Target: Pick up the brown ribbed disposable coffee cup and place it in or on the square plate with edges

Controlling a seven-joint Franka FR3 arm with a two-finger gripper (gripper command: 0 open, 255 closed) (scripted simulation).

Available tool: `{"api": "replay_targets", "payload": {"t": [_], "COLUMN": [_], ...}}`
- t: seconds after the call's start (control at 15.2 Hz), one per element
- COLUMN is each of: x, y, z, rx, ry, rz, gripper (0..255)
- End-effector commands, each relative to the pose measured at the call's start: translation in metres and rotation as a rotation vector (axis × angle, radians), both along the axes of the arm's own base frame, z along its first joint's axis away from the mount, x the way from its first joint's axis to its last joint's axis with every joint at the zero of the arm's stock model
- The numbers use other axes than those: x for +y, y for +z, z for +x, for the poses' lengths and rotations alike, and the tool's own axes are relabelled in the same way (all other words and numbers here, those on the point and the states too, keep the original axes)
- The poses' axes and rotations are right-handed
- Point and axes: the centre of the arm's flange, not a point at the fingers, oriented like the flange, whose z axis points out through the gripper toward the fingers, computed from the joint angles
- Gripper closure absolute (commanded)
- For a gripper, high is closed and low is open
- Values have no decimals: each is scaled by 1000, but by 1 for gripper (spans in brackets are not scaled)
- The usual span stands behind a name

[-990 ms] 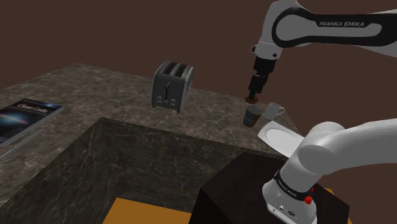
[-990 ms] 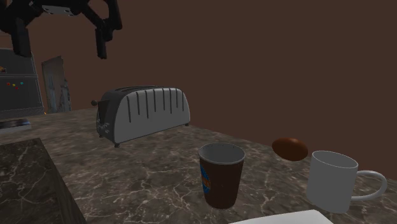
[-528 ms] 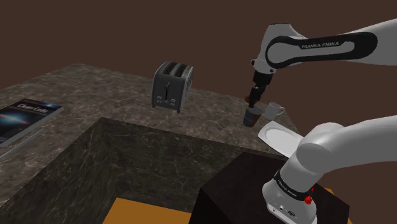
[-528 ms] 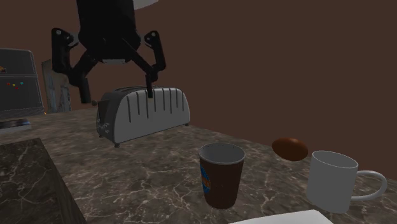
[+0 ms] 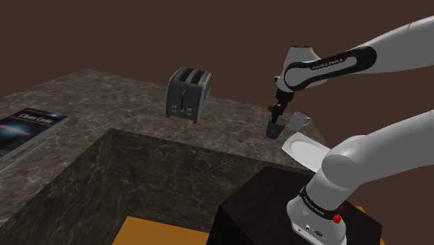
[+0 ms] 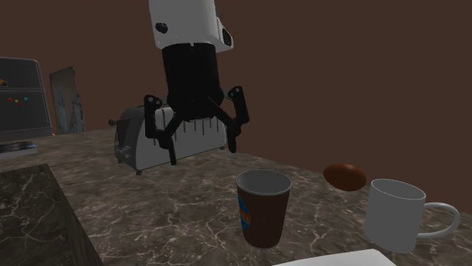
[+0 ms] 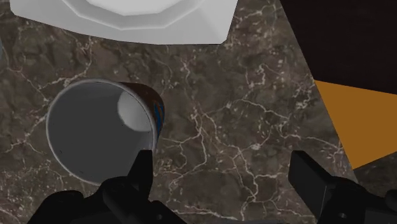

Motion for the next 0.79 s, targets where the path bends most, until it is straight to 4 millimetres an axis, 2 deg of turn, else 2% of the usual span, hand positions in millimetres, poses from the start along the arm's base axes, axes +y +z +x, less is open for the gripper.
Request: {"api": "replay_targets", "payload": {"t": [0.0,0.26,0.73], "x": [-17,-50,-55], "y": [-19,-47,-84], "z": [3,10,10], "rx": [-9,-22,-22], "ry": [7,17,17], "rz": [-13,-33,-33], "gripper": [0,0,0]}}
